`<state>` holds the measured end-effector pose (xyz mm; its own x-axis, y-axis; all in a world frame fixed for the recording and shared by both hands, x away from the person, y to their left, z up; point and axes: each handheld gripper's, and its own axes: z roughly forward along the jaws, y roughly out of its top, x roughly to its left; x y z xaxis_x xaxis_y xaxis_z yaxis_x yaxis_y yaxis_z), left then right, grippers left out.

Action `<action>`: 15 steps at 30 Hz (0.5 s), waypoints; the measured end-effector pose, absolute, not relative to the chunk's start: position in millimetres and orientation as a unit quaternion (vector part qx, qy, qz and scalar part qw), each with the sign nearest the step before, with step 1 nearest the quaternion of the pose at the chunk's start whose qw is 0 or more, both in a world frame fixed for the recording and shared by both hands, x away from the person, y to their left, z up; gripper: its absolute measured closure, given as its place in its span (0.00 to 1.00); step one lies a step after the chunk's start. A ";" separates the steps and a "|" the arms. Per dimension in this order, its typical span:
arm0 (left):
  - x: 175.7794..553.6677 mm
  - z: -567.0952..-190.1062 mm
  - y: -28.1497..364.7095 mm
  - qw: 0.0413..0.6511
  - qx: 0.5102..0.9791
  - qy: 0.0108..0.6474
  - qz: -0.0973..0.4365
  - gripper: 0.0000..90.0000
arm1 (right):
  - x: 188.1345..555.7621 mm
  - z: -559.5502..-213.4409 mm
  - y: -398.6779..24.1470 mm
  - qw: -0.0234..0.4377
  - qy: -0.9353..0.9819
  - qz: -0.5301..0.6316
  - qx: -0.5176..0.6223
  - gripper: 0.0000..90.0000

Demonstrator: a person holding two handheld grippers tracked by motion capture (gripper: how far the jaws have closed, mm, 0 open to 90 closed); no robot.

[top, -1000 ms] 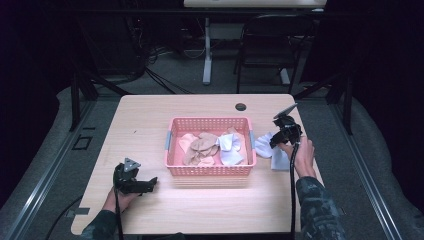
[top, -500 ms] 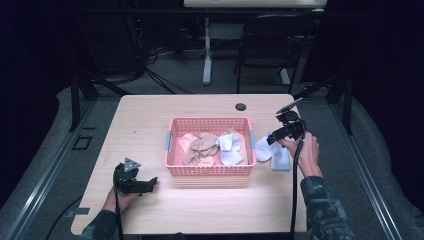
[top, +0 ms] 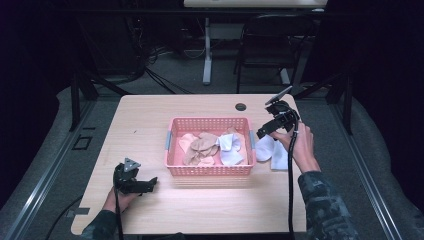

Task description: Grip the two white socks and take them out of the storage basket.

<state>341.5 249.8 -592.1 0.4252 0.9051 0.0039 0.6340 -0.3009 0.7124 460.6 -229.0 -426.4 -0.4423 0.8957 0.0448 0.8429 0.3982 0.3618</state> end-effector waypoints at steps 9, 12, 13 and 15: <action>341.5 -592.0 249.9 0.325 0.779 0.494 0.208 0.01 | 463.4 -417.0 -191.8 0.068 0.855 0.167 0.487 0.00; 341.5 -591.7 250.0 0.324 0.780 0.494 0.207 0.01 | 465.0 -416.8 -179.6 0.062 0.863 0.165 0.473 0.00; 341.5 -591.8 250.0 0.324 0.780 0.494 0.207 0.01 | 465.4 -418.0 -174.1 0.061 0.863 0.169 0.472 0.00; 341.5 -591.8 250.0 0.324 0.780 0.494 0.207 0.01 | 466.4 -419.5 -167.2 0.059 0.867 0.170 0.465 0.00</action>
<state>341.5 250.0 -591.8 0.4265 0.9045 0.0035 0.6361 -0.3027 0.7098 466.4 -167.2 -419.5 -0.5601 0.8266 0.0552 0.7865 0.5097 0.3489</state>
